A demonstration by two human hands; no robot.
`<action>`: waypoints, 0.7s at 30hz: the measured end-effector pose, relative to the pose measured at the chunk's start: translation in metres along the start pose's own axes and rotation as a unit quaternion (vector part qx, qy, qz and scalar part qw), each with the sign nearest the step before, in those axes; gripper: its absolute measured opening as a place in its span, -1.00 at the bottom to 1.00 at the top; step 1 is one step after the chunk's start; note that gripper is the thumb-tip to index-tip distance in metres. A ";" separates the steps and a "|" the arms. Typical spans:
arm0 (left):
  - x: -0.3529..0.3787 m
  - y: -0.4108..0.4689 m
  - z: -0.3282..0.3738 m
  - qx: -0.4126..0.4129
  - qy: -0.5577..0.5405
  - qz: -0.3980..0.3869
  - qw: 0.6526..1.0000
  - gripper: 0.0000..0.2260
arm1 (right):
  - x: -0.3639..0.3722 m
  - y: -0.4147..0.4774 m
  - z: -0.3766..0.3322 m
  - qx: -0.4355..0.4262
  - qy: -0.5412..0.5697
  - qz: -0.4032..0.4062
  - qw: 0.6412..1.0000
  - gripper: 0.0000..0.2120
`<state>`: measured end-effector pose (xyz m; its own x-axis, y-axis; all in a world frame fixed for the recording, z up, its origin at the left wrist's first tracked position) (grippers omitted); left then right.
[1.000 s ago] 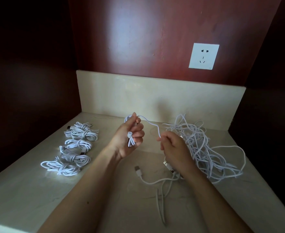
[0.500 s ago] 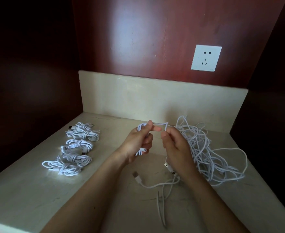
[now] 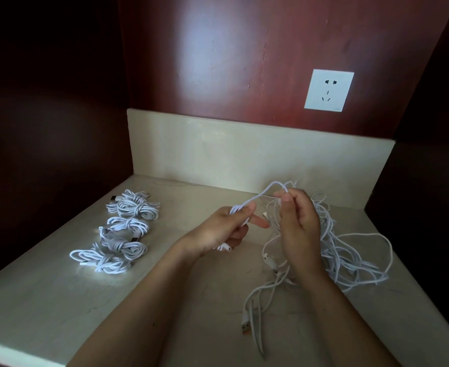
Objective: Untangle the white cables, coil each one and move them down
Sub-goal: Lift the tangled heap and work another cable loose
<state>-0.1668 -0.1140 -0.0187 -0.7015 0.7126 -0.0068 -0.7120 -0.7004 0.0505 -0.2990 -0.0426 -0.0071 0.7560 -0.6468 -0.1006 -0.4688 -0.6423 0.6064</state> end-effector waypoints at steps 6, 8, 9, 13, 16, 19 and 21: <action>-0.001 0.008 0.011 0.042 -0.254 -0.032 0.966 -0.45 | 0.004 -0.001 0.011 -0.004 -0.046 -0.041 0.998 -0.84; -0.009 0.011 0.012 0.069 -0.317 0.030 0.945 -0.49 | 0.008 -0.004 0.013 -0.027 -0.080 -0.072 0.994 -0.83; -0.013 0.012 0.011 0.082 -0.339 0.064 0.935 -0.50 | 0.010 -0.006 0.013 -0.044 -0.110 -0.097 0.988 -0.82; -0.024 0.012 0.010 0.101 -0.375 0.171 0.906 -0.49 | 0.019 -0.016 0.018 -0.061 -0.248 -0.214 0.943 -0.81; -0.024 0.013 0.010 0.095 -0.458 0.181 0.865 -0.52 | 0.022 -0.020 0.020 -0.091 -0.303 -0.244 0.917 -0.75; -0.027 0.010 0.011 0.103 -0.479 0.185 0.852 -0.57 | 0.024 -0.020 0.022 -0.089 -0.321 -0.294 0.896 -0.77; -0.031 0.007 0.009 0.108 -0.378 0.256 0.883 -0.60 | 0.025 -0.021 0.019 -0.068 -0.281 -0.335 0.897 -0.72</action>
<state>-0.1497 -0.1410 -0.0091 -0.6494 0.1860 0.7373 -0.2280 -0.9726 0.0445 -0.2784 -0.0532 -0.0369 0.4795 -0.2652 -0.8365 0.0931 -0.9325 0.3490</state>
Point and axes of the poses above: each hand's wrist, its own y-axis towards the middle knuckle, its own x-axis out of the palm, z = x × y, the point moved 2 cm from there along y, towards the middle knuckle, and after that the axes turned 5 degrees about -y, right-handed, at the moved point
